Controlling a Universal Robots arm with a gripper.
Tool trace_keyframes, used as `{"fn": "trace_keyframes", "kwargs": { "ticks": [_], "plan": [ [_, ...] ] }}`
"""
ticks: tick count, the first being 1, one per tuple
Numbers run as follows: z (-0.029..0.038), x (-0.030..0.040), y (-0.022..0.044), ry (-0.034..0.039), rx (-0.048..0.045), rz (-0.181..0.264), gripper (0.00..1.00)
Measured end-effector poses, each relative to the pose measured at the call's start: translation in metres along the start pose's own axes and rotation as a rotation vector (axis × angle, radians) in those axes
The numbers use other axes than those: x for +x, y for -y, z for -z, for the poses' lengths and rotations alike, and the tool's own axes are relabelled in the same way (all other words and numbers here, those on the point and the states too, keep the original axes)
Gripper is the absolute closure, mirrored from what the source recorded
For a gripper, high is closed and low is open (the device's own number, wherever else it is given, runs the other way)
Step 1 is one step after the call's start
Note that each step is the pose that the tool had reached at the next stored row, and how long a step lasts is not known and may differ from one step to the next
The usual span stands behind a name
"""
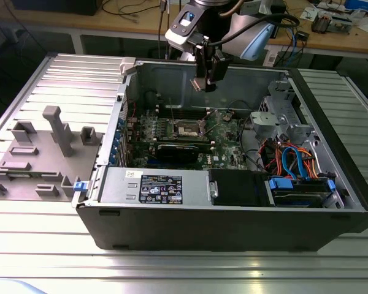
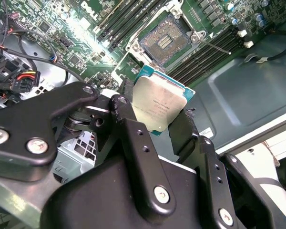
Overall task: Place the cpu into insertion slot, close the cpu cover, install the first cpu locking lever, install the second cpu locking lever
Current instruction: 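Place the cpu into insertion slot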
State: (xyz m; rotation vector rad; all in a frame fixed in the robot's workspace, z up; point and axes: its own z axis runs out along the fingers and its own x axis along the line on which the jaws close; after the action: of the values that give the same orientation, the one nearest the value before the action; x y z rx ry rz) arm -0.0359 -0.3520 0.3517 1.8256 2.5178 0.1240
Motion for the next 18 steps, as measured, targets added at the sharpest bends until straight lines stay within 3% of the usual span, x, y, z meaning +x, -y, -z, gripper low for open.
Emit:
{"fn": "trace_keyframes", "kwargs": {
  "ticks": [18],
  "plan": [
    [-0.0006,0.0000,0.0001,0.0033,-0.0010,-0.040,0.46]
  ]
}}
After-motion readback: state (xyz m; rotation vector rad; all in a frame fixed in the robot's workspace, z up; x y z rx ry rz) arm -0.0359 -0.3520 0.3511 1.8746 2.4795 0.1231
